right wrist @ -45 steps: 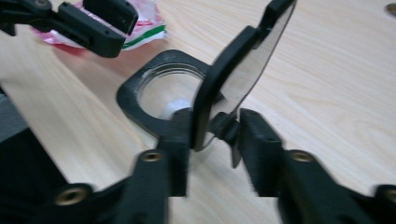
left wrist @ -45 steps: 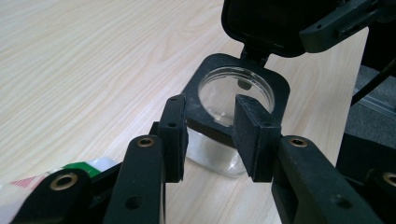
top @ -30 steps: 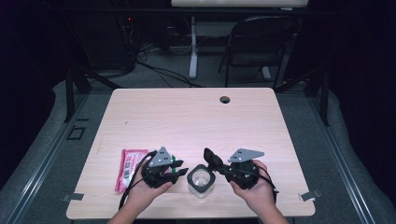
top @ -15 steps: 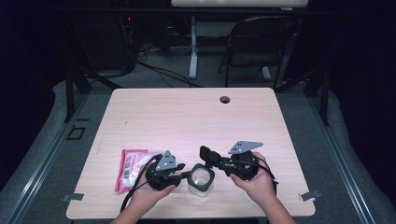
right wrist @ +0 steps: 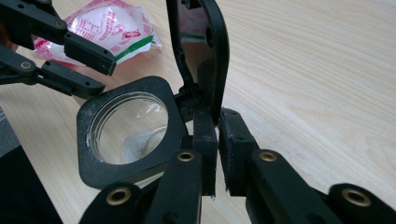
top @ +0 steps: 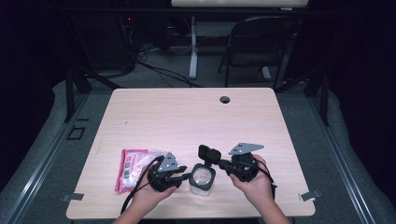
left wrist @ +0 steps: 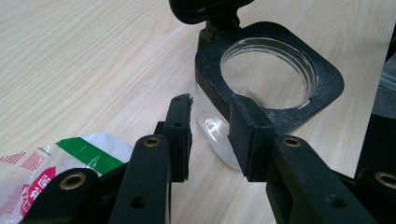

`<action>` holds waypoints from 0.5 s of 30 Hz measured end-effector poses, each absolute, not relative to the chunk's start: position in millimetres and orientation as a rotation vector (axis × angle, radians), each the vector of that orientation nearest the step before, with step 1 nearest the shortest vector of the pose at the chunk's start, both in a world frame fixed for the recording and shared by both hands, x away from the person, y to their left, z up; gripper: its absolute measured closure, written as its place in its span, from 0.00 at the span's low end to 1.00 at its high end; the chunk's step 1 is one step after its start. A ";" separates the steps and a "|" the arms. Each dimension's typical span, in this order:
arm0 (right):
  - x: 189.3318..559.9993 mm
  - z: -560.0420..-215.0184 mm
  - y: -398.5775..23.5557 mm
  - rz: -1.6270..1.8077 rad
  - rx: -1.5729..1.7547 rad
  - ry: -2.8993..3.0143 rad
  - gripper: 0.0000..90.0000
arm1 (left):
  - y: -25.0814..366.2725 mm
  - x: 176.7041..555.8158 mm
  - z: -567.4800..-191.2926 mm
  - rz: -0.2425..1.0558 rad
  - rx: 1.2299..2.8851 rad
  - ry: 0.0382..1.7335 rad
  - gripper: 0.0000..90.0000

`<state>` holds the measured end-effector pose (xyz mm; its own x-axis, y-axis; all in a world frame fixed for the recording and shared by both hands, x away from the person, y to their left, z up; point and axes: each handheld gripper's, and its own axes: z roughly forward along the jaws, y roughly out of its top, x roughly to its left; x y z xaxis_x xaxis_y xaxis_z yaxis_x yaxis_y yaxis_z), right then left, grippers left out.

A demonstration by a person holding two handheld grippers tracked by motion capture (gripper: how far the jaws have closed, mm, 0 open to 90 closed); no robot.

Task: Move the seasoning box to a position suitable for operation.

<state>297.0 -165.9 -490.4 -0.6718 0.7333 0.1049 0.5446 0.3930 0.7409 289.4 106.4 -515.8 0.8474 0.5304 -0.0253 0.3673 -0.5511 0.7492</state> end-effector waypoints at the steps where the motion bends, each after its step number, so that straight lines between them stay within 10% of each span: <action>1: 298.0 -490.6 -165.5 1.147 1.120 2.412 0.96 | 106.3 289.4 -515.9 0.258 2.215 0.648 0.77; 15: 316.7 -490.7 -151.0 1.136 1.135 2.396 0.92 | 103.9 287.9 -516.5 0.251 2.221 0.640 0.77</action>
<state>316.7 -151.0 -490.7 -0.6625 0.7432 0.0939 0.5429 0.3900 0.7437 287.9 103.9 -516.5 0.8526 0.5219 -0.0270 0.3647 -0.5573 0.7459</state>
